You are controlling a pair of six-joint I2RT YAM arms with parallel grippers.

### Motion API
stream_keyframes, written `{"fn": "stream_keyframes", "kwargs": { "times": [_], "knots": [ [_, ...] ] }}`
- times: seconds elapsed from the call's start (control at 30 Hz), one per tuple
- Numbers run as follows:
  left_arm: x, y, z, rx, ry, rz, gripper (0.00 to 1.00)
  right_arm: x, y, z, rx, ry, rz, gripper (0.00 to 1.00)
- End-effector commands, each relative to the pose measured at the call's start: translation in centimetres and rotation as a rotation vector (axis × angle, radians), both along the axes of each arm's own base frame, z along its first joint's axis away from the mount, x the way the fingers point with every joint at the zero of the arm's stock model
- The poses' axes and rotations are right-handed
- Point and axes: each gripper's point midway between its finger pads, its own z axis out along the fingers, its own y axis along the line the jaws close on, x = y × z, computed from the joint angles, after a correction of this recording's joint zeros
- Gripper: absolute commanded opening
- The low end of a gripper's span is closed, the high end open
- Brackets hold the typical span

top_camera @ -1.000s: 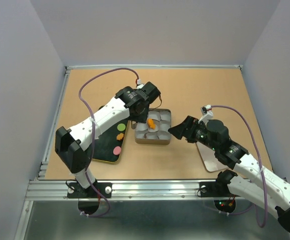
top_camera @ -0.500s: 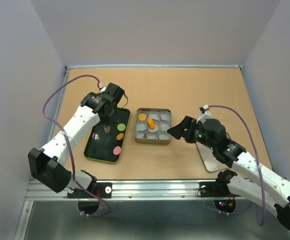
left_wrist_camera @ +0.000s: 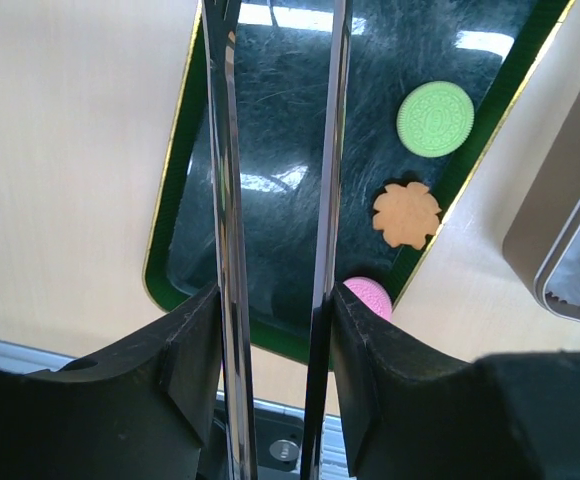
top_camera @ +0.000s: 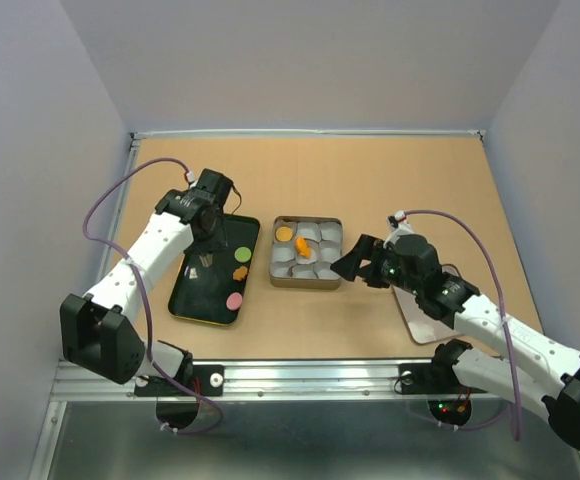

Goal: Pack the cookies

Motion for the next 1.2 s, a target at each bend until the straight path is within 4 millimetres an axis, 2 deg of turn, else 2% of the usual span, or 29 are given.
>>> {"fn": "stream_keyframes", "kwargs": {
  "times": [0.0, 0.17, 0.4, 0.67, 1.17],
  "knots": [
    [0.3, -0.6, -0.2, -0.034, -0.020, -0.031, 0.53, 1.1, 0.7, 3.3, 0.029, -0.094, 0.024, 0.98],
    [-0.1, -0.7, -1.9, -0.029, 0.028, -0.046, 0.53, 1.3, 0.7, 2.7, 0.018, -0.077, 0.017, 0.98],
    [0.1, -0.5, -2.7, -0.009, 0.041, -0.046, 0.53, 1.5, 1.1, 2.3, 0.013, -0.067, 0.026, 0.98],
    [0.9, -0.4, -3.5, 0.022, 0.061, -0.041, 0.53, 1.9, 1.4, 1.9, -0.004, -0.066, 0.037, 0.99],
    [2.1, -0.3, -3.5, 0.067, 0.081, -0.046, 0.52, 2.3, 1.7, 1.1, -0.022, -0.063, 0.046, 0.99]
  ]
}}
